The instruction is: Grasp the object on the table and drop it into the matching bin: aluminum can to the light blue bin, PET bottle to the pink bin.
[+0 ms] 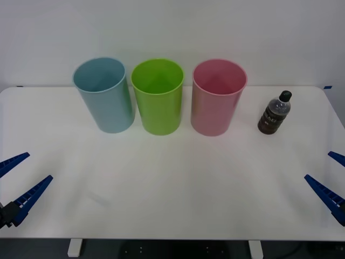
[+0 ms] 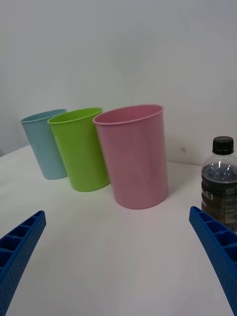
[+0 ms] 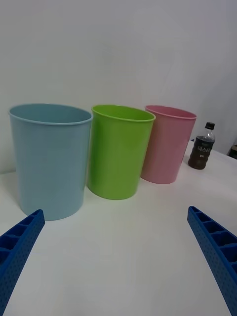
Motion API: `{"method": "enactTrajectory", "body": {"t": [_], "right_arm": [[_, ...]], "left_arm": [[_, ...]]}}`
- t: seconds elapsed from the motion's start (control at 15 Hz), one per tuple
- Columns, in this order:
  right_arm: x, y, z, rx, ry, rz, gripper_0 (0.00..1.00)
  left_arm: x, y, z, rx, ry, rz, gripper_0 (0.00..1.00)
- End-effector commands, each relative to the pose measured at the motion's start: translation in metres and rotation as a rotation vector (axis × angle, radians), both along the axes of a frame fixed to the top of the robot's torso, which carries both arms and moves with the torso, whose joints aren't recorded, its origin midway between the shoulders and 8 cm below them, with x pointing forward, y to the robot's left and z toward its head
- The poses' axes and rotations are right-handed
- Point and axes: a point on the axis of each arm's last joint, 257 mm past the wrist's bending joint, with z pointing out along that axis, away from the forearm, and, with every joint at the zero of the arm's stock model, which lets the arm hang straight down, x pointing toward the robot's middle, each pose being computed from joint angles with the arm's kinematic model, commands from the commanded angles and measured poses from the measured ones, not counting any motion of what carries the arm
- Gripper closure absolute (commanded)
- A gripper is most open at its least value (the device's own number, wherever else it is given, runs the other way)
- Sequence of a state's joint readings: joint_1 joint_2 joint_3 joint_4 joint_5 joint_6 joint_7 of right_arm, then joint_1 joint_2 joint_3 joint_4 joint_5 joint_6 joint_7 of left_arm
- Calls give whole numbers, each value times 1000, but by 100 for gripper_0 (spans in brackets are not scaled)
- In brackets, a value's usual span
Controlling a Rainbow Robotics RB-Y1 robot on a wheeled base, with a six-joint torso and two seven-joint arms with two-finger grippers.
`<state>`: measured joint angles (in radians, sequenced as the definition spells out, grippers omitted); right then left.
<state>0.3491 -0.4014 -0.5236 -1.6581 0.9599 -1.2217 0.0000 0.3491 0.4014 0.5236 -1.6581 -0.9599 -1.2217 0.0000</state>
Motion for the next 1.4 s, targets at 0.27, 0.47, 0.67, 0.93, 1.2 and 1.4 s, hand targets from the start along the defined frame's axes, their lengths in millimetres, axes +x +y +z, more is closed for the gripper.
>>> {"method": "enactTrajectory", "body": {"t": [0.27, 0.47, 0.67, 0.93, 1.2, 1.4], "right_arm": [[-2, -8, -5, 13, 13, -26, 0], [0, -7, -7, 8, 17, -26, 0], [9, -10, -12, 7, 25, -62, 0], [23, -11, -23, -4, 36, -119, 0], [32, -19, -35, -58, 20, -168, 0], [45, -29, -51, -132, -6, -219, 0]], "left_arm": [[0, 0, 0, 0, 0, 0, 0], [0, 0, 0, 0, 0, 0, 0], [0, 0, 0, 0, 0, 0, 0], [0, 0, 0, 0, 0, 0, 0], [0, 0, 0, 0, 0, 0, 0], [0, 0, 0, 0, 0, 0, 0]]}}
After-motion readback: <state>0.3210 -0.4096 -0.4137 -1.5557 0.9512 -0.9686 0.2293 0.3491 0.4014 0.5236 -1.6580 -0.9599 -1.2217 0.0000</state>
